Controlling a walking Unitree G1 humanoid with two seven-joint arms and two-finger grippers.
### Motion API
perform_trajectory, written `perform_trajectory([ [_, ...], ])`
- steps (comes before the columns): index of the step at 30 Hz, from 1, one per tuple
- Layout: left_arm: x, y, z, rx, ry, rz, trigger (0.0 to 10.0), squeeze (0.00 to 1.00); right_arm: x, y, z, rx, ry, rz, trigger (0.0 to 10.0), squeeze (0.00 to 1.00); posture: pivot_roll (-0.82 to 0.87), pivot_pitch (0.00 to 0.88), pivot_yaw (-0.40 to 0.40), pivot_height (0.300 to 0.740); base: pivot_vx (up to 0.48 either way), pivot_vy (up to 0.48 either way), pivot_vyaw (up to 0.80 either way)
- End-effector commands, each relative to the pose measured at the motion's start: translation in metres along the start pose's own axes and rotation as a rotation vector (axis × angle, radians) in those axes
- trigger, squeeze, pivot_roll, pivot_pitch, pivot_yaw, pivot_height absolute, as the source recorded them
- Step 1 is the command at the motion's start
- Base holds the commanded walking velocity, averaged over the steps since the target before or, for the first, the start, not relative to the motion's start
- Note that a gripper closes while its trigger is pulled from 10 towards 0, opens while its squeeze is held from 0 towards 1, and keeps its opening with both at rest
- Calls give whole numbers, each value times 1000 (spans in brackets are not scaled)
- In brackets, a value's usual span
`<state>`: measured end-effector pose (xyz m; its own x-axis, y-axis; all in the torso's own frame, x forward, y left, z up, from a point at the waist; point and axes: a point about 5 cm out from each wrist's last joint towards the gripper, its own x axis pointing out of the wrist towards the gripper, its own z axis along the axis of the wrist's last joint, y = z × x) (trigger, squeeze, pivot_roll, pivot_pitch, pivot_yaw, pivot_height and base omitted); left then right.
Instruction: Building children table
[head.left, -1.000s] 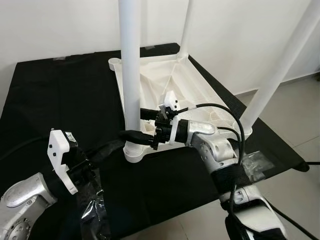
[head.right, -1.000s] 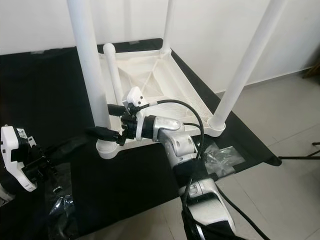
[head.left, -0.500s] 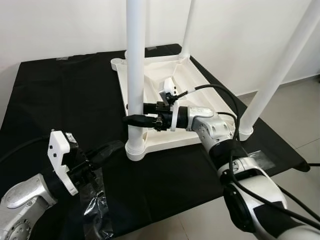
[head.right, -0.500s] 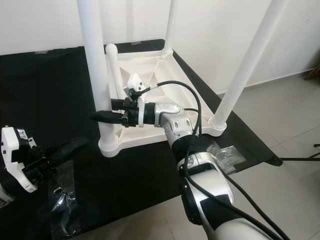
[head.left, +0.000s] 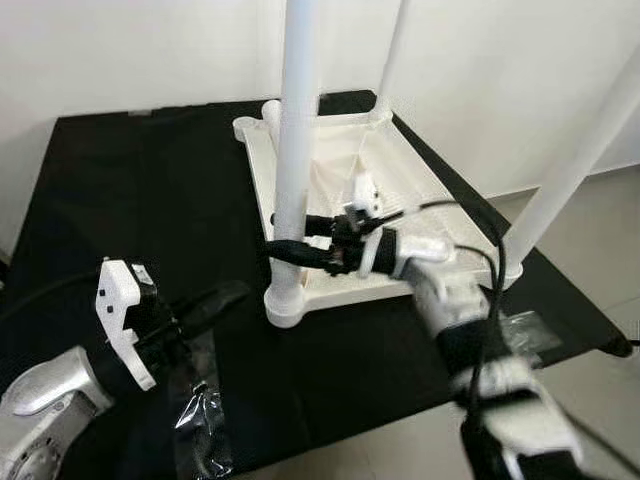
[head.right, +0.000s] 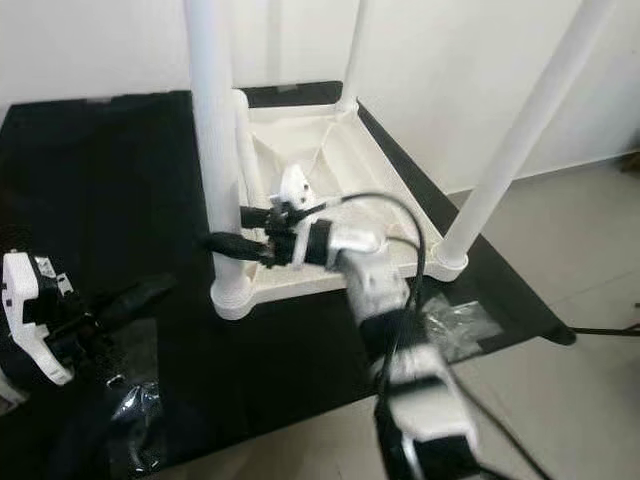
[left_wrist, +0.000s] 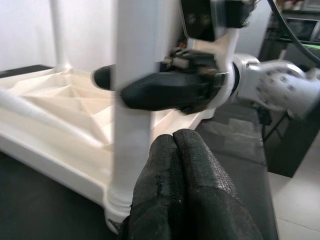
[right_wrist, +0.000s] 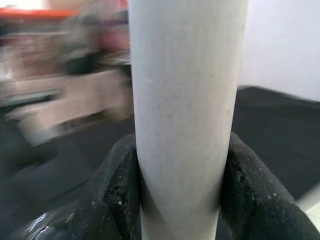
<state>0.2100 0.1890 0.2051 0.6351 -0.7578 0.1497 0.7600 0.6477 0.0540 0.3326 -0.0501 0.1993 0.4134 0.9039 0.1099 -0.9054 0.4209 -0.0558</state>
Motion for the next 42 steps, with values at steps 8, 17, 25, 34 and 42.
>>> perform_trajectory([
  [8, -3, 3, 1, 1, 8, -8, 10000, 0, -2, 57, -55, 69, 191, -401, 0, 0, 43, 110, -46, 740, 0, 0, 0],
  [17, -2, 2, 1, 1, 3, -6, 10000, 0, -3, 59, -50, 82, 205, -353, 10000, 0, 40, 108, -52, 740, 0, 0, 0],
  [25, -2, 2, 0, 0, 2, -9, 10000, 0, -2, 41, 1, 31, 83, 86, 10000, 118, 64, 109, -48, 740, 0, 0, 0],
  [34, -3, 0, 1, -1, 8, -12, 10000, 0, -8, 0, 17, -40, 125, 322, 10000, 0, 82, 122, -50, 740, 0, 0, 0],
  [42, -3, -2, 2, -1, 8, -9, 10000, 0, 2, -15, 24, -33, 120, 313, 10000, 0, 99, 130, -54, 740, 0, 0, 0],
])
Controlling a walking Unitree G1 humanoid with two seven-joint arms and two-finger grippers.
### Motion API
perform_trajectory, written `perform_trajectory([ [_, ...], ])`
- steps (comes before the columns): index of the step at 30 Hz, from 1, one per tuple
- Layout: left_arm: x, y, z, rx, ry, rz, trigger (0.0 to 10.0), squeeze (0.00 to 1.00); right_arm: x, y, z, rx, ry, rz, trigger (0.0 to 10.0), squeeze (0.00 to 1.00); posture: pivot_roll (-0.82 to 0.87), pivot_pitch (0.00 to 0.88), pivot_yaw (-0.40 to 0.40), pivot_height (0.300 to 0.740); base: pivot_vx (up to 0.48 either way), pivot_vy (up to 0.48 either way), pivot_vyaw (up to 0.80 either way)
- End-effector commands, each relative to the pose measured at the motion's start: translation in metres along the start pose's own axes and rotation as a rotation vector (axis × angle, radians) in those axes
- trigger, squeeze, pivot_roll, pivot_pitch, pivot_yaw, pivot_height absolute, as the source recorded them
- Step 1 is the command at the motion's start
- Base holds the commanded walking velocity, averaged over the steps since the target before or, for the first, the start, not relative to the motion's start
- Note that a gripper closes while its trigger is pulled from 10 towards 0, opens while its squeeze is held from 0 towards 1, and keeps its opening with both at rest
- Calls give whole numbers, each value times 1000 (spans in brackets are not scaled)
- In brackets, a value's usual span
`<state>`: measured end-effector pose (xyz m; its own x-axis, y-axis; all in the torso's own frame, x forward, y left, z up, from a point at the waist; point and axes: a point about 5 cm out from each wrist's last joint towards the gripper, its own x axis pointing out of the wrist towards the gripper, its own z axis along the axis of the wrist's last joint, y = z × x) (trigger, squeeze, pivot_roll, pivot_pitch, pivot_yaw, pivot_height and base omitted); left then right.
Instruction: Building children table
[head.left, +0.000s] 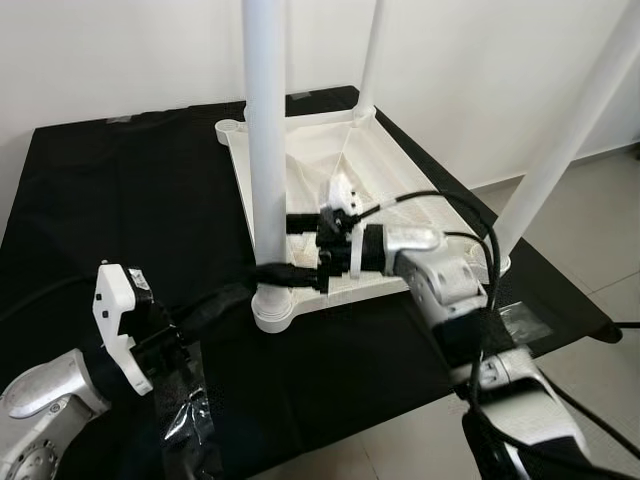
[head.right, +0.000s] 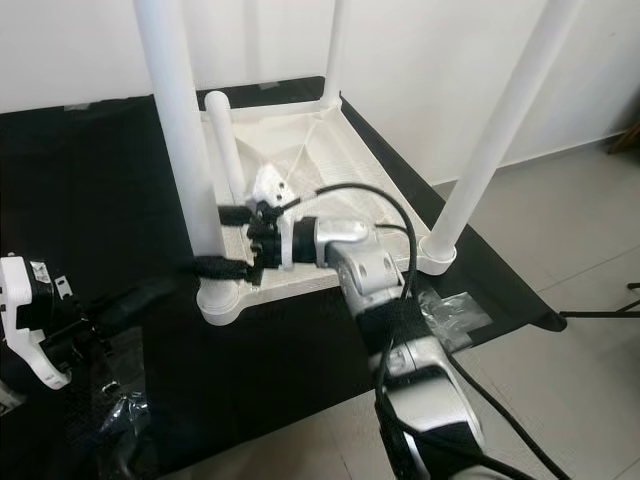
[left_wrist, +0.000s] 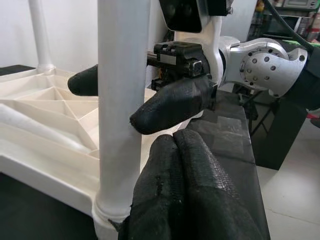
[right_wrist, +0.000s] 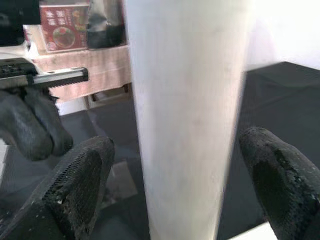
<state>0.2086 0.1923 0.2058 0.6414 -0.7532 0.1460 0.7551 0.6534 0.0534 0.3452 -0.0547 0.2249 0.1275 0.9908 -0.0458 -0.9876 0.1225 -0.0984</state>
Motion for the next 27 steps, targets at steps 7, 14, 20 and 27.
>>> perform_trajectory([
  [7, -11, -6, 7, 67, 32, 14, 10000, 0, -4, -19, 2, 15, -8, 30, 2784, 0, 99, 153, -63, 740, 0, 0, 0],
  [14, -15, -5, 10, 56, 17, 19, 10000, 0, -12, -20, -5, 32, 9, 35, 0, 0, 94, 162, -67, 740, 0, 0, 0],
  [20, -16, -6, 9, 21, 1, 20, 10000, 0, -19, -22, -12, 43, 11, -37, 0, 0, 91, 166, -72, 740, 0, 0, 0],
  [27, -15, -8, 9, 8, -8, 23, 10000, 0, -7, 11, -76, 173, 128, -681, 0, 0, 82, 173, -90, 740, 0, 0, 0],
])
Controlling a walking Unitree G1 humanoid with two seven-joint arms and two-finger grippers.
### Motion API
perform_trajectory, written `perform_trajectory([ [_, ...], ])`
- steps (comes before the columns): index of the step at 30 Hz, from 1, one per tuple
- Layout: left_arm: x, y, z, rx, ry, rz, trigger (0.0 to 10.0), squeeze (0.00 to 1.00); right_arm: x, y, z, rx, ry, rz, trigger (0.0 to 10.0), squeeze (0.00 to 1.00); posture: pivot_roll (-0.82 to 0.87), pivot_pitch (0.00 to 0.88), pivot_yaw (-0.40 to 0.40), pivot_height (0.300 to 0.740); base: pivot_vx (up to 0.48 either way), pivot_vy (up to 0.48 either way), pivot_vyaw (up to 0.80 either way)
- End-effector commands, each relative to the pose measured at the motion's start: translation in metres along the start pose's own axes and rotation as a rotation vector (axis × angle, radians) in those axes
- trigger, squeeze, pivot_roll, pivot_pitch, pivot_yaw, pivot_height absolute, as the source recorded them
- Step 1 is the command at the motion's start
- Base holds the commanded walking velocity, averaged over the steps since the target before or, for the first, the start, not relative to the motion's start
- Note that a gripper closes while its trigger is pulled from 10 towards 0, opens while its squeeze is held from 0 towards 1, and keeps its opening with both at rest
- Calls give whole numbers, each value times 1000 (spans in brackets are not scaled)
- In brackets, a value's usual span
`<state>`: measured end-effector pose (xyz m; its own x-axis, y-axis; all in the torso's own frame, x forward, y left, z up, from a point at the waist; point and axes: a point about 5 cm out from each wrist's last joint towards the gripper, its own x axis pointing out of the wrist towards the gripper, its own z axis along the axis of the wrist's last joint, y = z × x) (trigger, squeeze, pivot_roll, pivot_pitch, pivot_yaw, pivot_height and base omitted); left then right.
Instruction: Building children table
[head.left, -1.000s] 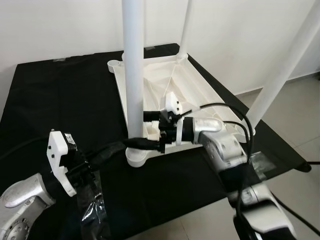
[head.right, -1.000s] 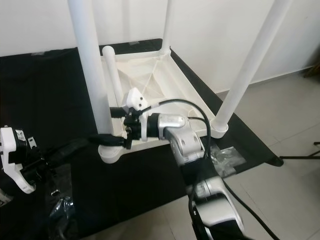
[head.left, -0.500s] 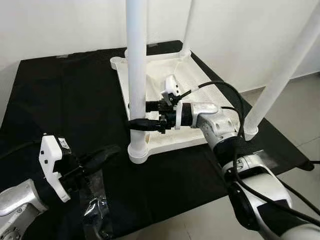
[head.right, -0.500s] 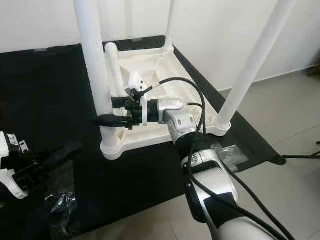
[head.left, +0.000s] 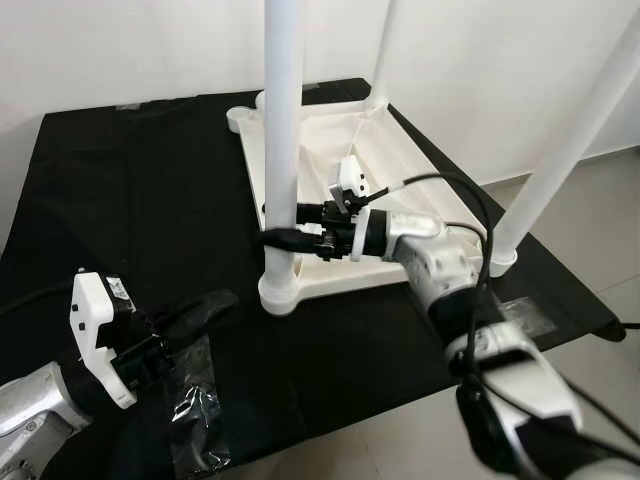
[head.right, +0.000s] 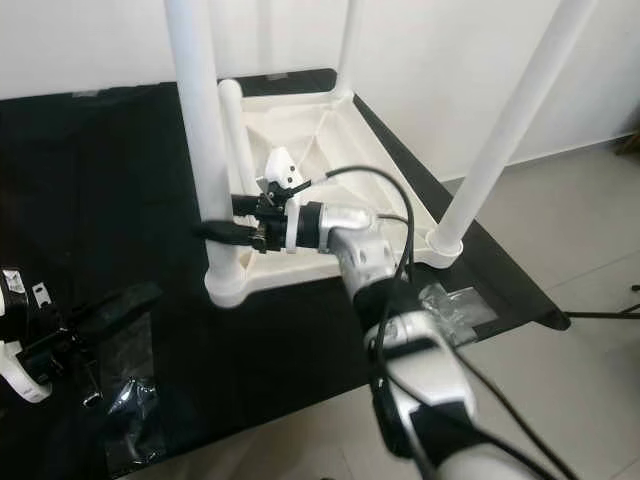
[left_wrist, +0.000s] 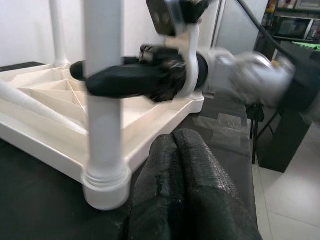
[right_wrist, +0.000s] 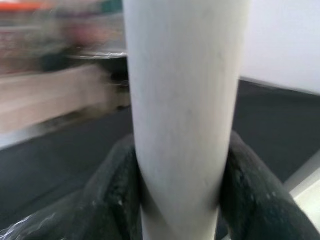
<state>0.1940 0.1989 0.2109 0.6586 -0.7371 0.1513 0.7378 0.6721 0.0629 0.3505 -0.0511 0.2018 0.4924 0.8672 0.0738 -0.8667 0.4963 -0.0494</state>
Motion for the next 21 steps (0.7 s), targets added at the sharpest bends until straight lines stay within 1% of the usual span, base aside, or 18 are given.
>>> perform_trajectory([
  [1, -1, 0, 2, -6, -7, 0, 10000, 0, -29, 20, -60, 73, 249, -400, 0, 0, 82, 174, -89, 740, 0, 0, 0],
  [2, -1, 0, 2, -6, -7, 0, 10000, 0, -29, 20, -60, 73, 249, -400, 0, 0, 82, 174, -89, 740, 0, 0, 0],
  [3, 0, 1, 2, -8, -9, 1, 10000, 0, -31, 37, -61, 108, 254, -447, 0, 0, 76, 172, -84, 740, 0, 0, 0],
  [4, 0, 1, 2, -8, -9, 1, 10000, 0, -31, 37, -61, 108, 254, -447, 0, 0, 76, 172, -84, 740, 0, 0, 0],
  [5, 0, 2, 1, -8, -9, 3, 10000, 0, -29, 47, -56, 103, 241, -447, 0, 0, 69, 161, -79, 740, 0, 0, 0],
  [6, 0, 3, 1, -7, -9, 3, 10000, 0, -26, 50, -53, 100, 231, -451, 0, 0, 68, 159, -78, 740, 0, 0, 0],
  [9, 1, 4, 0, -8, -10, 4, 10000, 0, -21, 53, -50, 109, 226, -451, 0, 0, 71, 147, -81, 740, 0, 0, 0],
  [11, 3, 6, -2, -9, -12, 4, 10000, 0, -14, 57, -44, 110, 232, -419, 0, 0, 66, 138, -82, 740, 0, 0, 0],
  [12, 4, 7, -2, -9, -14, 7, 10000, 0, -11, 58, -43, 105, 252, -401, 10000, 0, 66, 131, -85, 740, 0, 0, 0],
  [16, 4, 7, -3, -11, -17, 11, 10000, 0, -10, 59, -41, 103, 269, -389, 10000, 0, 67, 128, -85, 740, 0, 0, 0],
  [17, 4, 7, -3, -11, -17, 12, 10000, 0, -8, 59, -35, 117, 252, -369, 10000, 1000, 67, 124, -83, 740, 0, 0, 0],
  [19, 4, 7, -4, -13, -17, 12, 10000, 0, -5, 60, -21, 133, 214, -344, 10000, 1000, 65, 121, -82, 740, 0, 0, 0],
  [21, 4, 7, -4, -13, -17, 12, 10000, 0, -5, 60, -21, 133, 214, -344, 10000, 1000, 65, 121, -82, 740, 0, 0, 0],
])
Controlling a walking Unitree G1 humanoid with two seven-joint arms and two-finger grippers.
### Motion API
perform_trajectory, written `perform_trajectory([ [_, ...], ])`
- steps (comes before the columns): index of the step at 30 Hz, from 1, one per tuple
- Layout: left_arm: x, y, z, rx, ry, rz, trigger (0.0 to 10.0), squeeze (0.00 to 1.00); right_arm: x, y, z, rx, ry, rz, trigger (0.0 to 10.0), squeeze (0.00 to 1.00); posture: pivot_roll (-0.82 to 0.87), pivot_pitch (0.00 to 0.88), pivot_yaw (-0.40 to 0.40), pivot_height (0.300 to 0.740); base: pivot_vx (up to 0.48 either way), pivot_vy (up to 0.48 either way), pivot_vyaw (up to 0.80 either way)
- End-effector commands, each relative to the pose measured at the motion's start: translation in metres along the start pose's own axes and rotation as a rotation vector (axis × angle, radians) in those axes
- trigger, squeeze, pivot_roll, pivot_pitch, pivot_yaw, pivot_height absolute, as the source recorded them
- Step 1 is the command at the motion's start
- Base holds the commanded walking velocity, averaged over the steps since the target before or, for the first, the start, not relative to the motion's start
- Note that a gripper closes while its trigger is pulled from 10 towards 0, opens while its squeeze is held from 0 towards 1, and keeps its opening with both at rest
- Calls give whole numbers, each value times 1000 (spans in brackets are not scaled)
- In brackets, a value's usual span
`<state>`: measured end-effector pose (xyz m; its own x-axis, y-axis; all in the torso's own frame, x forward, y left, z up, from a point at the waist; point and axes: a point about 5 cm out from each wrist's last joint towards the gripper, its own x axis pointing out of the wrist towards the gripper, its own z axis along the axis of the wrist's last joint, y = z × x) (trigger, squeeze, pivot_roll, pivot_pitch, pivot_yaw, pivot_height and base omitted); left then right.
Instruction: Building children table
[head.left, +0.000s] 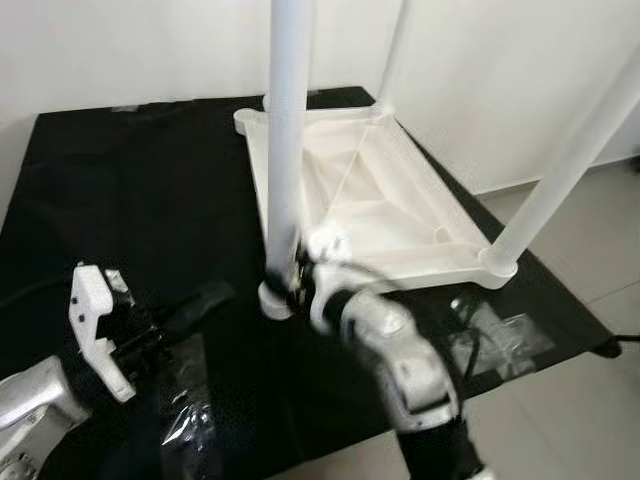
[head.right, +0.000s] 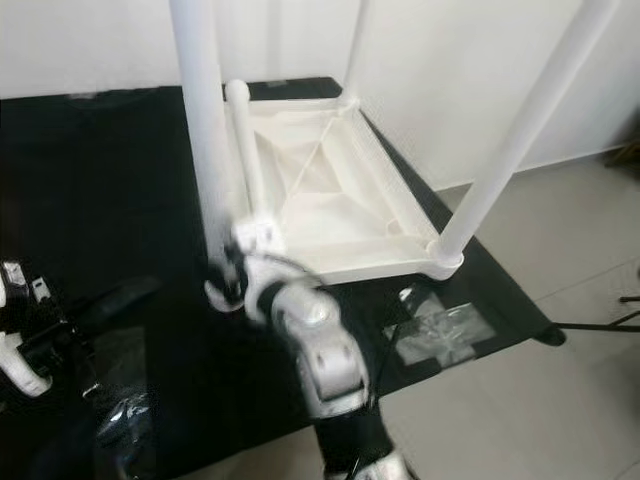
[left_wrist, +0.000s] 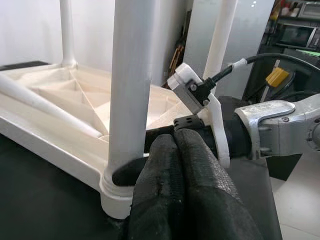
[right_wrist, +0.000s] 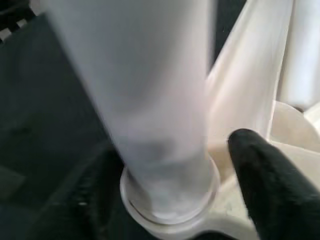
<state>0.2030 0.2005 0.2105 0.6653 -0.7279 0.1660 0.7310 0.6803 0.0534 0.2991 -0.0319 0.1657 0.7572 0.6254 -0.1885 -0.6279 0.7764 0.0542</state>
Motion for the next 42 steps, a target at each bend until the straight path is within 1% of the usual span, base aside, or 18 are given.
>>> perform_trajectory([
  [1, 0, -1, -2, -6, -3, -1, 10000, 0, 3, 5, 21, 18, -80, 67, 10000, 1000, 67, 118, -85, 740, 0, 0, 0],
  [2, 0, -1, -2, -6, -3, -1, 10000, 0, 3, 5, 21, 18, -80, 67, 10000, 1000, 67, 118, -85, 740, 0, 0, 0],
  [3, 1, -1, -3, -7, -3, -2, 10000, 0, 4, 2, 32, -6, -124, 134, 10000, 1000, 73, 114, -86, 740, 0, 0, 0],
  [4, 1, -1, -3, -8, -4, -1, 10000, 0, 5, -4, 44, -60, -174, 207, 10000, 0, 73, 112, -86, 740, 0, 0, 0],
  [6, 1, -1, -3, -8, -4, -1, 10000, 0, 5, -4, 44, -60, -174, 207, 10000, 0, 73, 112, -86, 740, 0, 0, 0],
  [8, 1, -2, -3, -8, -5, -1, 10000, 0, 6, -20, 60, -180, -210, 360, 10000, 0, 75, 111, -88, 740, 0, 0, 0],
  [10, 2, -2, -3, -8, -5, -3, 10000, 0, 8, -33, 66, -275, -198, 446, 10000, 0, 78, 112, -89, 740, 0, 0, 0],
  [14, 2, -2, -3, -7, -5, -4, 10000, 0, 10, -36, 69, -300, -198, 477, 10000, 0, 81, 117, -89, 740, 0, 0, 0],
  [16, 1, -3, -2, -7, -4, -5, 10000, 0, 16, -43, 80, -319, -205, 509, 10000, 0, 84, 127, -90, 740, 0, 0, 0],
  [19, 1, -5, -2, -9, -2, -5, 10000, 0, 23, -52, 87, -325, -202, 496, 10000, 0, 73, 134, -94, 740, 0, 0, 0],
  [20, 0, -6, -2, -11, -2, -5, 10000, 0, 26, -55, 88, -310, -193, 516, 5059, 0, 68, 137, -93, 740, 0, 0, 0],
  [22, 0, -6, -1, -12, -2, -5, 10000, 0, 27, -55, 88, -299, -189, 533, 5059, 0, 69, 138, -93, 740, 0, 0, 0],
  [23, 0, -7, -1, -13, -2, -5, 10000, 0, 27, -55, 87, -280, -187, 572, 0, 0, 73, 141, -91, 740, 0, 0, 0],
  [29, -1, -7, -1, -15, 2, -6, 10000, 0, 27, -57, 83, -238, -198, 683, 0, 0, 78, 145, -86, 740, 0, 0, 0],
  [37, 0, -6, -2, -17, 2, -6, 10000, 0, 26, -63, 80, -221, -225, 695, 0, 0, 68, 140, -83, 740, 0, 0, 0],
  [39, 1, -5, -2, -17, 0, -6, 10000, 0, 22, -67, 76, -224, -239, 637, 0, 0, 64, 140, -87, 740, 0, 0, 0],
  [40, 2, -5, -2, -15, -2, -5, 10000, 0, 20, -70, 63, -182, -236, 504, 0, 0, 63, 140, -87, 740, 0, 0, 0],
  [42, 2, -5, -2, -15, -2, -5, 10000, 0, 20, -70, 63, -182, -236, 504, 0, 0, 63, 140, -87, 740, 0, 0, 0],
])
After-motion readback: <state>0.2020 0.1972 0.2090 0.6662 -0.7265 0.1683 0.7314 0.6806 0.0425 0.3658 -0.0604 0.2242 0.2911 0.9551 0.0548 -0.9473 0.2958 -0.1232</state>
